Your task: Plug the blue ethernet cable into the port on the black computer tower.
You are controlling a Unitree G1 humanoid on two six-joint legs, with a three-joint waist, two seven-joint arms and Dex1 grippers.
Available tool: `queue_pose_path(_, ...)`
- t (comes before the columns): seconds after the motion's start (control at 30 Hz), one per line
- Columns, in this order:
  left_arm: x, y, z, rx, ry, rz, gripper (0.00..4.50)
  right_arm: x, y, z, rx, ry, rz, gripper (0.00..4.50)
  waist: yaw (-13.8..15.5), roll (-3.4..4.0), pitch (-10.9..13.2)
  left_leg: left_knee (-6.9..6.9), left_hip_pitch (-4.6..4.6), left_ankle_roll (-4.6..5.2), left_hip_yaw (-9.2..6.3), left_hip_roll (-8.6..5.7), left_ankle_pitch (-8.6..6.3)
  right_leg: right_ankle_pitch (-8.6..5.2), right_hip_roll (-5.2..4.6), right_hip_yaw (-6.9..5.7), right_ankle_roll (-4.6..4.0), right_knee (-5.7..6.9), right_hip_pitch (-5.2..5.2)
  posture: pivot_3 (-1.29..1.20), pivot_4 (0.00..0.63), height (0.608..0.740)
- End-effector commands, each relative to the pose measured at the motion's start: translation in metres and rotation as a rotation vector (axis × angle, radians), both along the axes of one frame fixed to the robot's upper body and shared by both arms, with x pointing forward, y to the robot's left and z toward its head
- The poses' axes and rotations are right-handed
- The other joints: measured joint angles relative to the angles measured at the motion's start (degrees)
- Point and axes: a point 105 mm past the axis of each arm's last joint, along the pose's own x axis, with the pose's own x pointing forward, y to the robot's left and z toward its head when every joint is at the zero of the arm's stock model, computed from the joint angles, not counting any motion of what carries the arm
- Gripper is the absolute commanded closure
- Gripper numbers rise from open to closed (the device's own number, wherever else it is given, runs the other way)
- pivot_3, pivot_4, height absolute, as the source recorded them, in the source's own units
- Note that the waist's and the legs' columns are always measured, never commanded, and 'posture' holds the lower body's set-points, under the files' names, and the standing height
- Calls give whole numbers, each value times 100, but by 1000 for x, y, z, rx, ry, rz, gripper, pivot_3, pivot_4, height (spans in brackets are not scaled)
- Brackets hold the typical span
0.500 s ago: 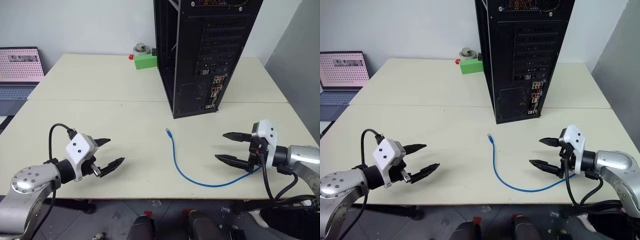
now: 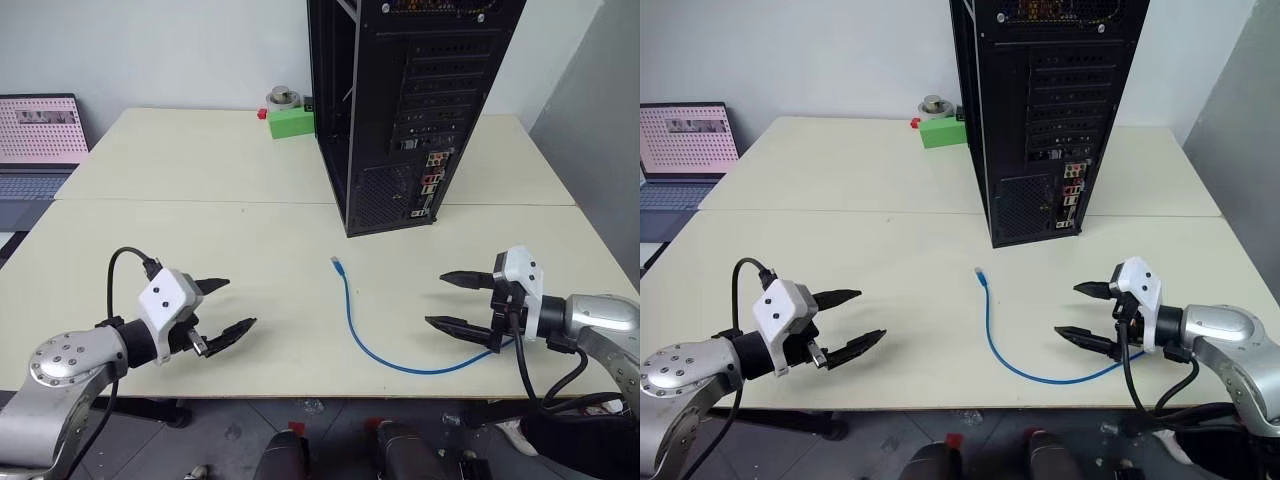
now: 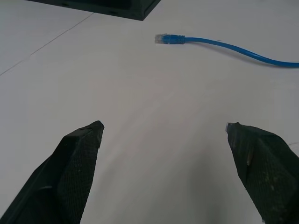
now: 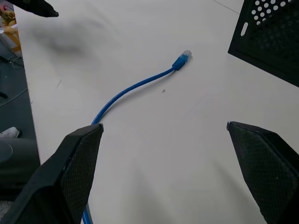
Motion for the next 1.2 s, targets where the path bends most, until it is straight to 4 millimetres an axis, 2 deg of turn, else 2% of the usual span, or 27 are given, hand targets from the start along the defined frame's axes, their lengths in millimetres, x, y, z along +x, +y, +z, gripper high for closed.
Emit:
queue_pose_path(0.03, -5, -8, 6, 36, -30, -49, 27, -3, 16, 5, 3, -47, 59, 0, -3, 0, 0, 0, 0, 0, 0, 0, 0, 0, 0, 1, 0, 0, 0, 0, 150, 740)
queue_pose_path(0.23, -6, -12, 4, 65, -41, -85, 27, 7, 41, -4, 38, -47, 80, 0, -4, 0, 0, 1, 0, 0, 0, 0, 0, 0, 1, 1, 0, 1, -1, 0, 150, 740)
queue_pose_path(0.4, -8, -17, 4, 41, -35, -123, 27, 29, 62, -12, 95, -42, 16, 0, -2, 0, 0, 0, -1, 0, -1, 1, 0, 0, 3, 0, -2, 1, -3, 0, 150, 740)
queue_pose_path(0.73, -4, -21, 6, 30, -50, -157, 27, 59, 111, -39, 118, 30, -51, 0, -4, 0, 0, 0, -7, 0, -1, 1, 0, 11, 2, -1, -21, 4, -12, 0, 150, 740)
queue_pose_path(0.83, -3, -21, 6, 30, -55, -163, 27, 67, 120, -46, 104, 56, -86, 0, -7, 0, -1, 0, -6, -1, -2, 0, 0, 15, 4, -2, -28, 6, -14, 0, 150, 740)
queue_pose_path(1.03, 0, -22, 6, 27, -64, -169, 27, 63, 134, -56, 71, 124, -69, 0, -6, 0, 0, 0, -13, 0, -4, 2, 0, 17, 1, -7, -31, 5, -17, 0, 150, 740)
queue_pose_path(1.07, 0, -22, 6, 27, -64, -171, 0, 62, 135, -58, 60, 124, -69, 369, -6, 0, -1, 0, -12, -1, -5, 1, 0, 17, 0, -8, -31, 5, -17, 0, 150, 740)
queue_pose_path(1.2, 1, -25, 6, 30, -68, -177, 0, 59, 138, -61, 23, 114, -66, 1116, -9, -1, -1, 0, -11, -1, -6, 1, 0, 17, 2, -13, -31, 5, -17, 0, 150, 740)
